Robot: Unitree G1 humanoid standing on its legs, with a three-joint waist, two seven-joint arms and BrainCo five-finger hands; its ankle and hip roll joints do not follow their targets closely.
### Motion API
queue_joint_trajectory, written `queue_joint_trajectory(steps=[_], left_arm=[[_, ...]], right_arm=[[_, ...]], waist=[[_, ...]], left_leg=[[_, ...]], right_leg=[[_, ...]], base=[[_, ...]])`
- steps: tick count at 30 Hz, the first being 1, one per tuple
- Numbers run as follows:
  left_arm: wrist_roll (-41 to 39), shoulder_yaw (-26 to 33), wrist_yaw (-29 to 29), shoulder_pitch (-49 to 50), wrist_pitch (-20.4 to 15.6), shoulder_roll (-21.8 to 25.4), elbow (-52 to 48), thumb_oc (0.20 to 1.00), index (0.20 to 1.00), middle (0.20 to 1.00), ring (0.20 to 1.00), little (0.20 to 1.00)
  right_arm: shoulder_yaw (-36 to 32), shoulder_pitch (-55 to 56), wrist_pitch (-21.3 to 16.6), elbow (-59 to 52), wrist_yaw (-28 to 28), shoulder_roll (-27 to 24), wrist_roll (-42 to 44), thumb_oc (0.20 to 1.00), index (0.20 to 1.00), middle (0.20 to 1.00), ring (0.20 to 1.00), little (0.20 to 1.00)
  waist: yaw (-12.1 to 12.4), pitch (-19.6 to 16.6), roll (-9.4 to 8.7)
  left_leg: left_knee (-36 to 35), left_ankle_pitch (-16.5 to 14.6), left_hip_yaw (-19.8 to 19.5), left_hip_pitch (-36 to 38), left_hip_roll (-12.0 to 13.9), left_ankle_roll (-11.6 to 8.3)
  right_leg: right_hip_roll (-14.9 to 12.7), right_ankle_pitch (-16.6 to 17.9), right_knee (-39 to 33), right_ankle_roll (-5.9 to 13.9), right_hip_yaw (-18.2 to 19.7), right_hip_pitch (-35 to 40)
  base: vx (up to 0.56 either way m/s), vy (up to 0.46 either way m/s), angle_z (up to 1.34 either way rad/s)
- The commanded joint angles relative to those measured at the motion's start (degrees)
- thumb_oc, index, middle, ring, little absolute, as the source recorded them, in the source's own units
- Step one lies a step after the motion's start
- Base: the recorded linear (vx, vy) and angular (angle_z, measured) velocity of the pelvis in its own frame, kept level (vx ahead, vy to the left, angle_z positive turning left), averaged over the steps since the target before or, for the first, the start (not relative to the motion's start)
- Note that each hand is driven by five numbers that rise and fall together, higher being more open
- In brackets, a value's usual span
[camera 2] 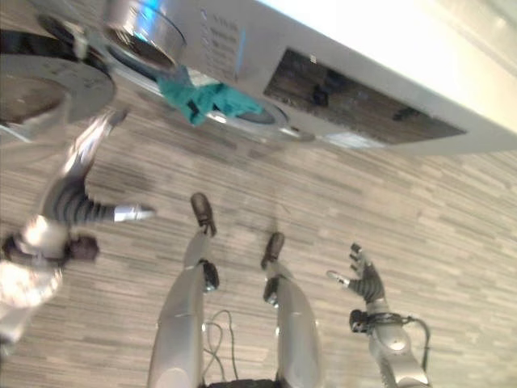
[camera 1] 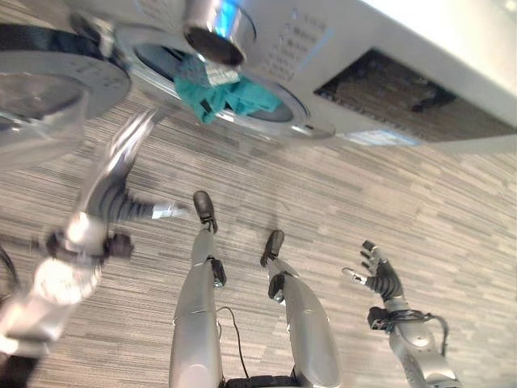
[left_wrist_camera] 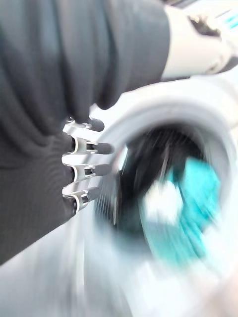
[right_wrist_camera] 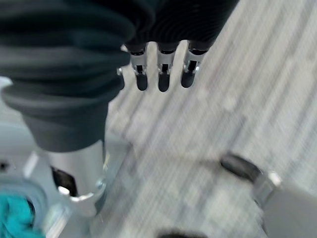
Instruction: Grab the laundry basket,head to the washer,open it,put in the laundry and shut it.
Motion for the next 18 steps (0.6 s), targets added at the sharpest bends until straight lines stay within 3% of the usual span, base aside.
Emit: queue_joint_trajectory(steps=[1, 3, 9, 10, 11, 18], left_arm=[[-8.0, -3.6, -3.1, -7.3, -4.2, 1.4, 0.2, 1.000, 1.000, 1.000, 1.000, 1.000], [-12.7, -6.7, -5.5, -1.8, -3.1, -3.2, 4.1, 1.000, 1.000, 1.000, 1.000, 1.000], [-14.5, -12.7, -5.1, 0.5, -2.0, -9.7, 13.7, 1.000, 1.000, 1.000, 1.000, 1.000], [-14.1, -15.1, -4.7, 0.3, -1.8, -10.9, 16.2, 1.000, 1.000, 1.000, 1.000, 1.000], [-13.4, -16.9, -4.3, 0.0, -2.0, -11.1, 16.8, 1.000, 1.000, 1.000, 1.000, 1.000], [-13.1, -23.4, -4.7, -1.7, -2.2, -11.2, 19.2, 1.000, 1.000, 1.000, 1.000, 1.000]], right_arm=[[-0.3, -1.7, 0.2, 4.5, 0.5, 0.6, 2.9, 1.000, 1.000, 1.000, 1.000, 1.000], [3.2, -7.5, 0.8, 11.4, -0.9, 3.8, 3.6, 1.000, 1.000, 1.000, 1.000, 1.000], [6.1, -14.3, -0.1, 19.0, -4.1, 7.6, 4.4, 1.000, 1.000, 1.000, 1.000, 1.000], [6.6, -19.1, -0.8, 23.6, -6.1, 9.5, 6.1, 1.000, 1.000, 1.000, 1.000, 1.000], [6.7, -24.4, -1.3, 28.3, -8.2, 11.2, 6.9, 1.000, 1.000, 1.000, 1.000, 1.000], [7.3, -36.3, -1.8, 36.1, -11.4, 14.2, 9.4, 1.000, 1.000, 1.000, 1.000, 1.000]], waist=[[-3.0, -2.6, 0.02], [-0.9, -3.4, 2.02], [1.5, -4.4, 4.47], [3.0, -4.0, 5.89], [4.7, -3.7, 7.44], [7.9, -3.4, 10.07]], left_leg=[[6.1, -11.6, 2.7, -1.3, 1.1, -3.06], [6.1, -11.2, 2.1, 1.6, 0.5, -2.94], [5.5, -10.3, 0.6, 4.7, -0.8, -2.88], [6.2, -10.3, -0.2, 4.8, -1.3, -2.76], [6.6, -10.3, -1.2, 4.5, -2.0, -2.62], [6.1, -9.7, -2.9, 4.1, -3.3, -2.57]], right_leg=[[1.9, 1.9, -7.1, -1.03, -2.5, 9.1], [1.7, 0.6, -6.1, -1.65, -3.2, 11.2], [1.3, -1.6, -5.2, -2.56, -5.1, 14.4], [0.9, -2.6, -4.4, -3.07, -6.1, 14.9], [0.6, -3.5, -3.5, -3.51, -6.9, 14.9], [0.5, -5.3, -2.3, -4.00, -8.5, 14.8]], base=[[0.02, 0.007, 0.32], [0.04, 0.006, 0.15], [0.03, 0.012, 0.10], [0.02, 0.023, 0.51], [0.01, 0.016, 0.52], [0.03, 0.012, 0.34]])
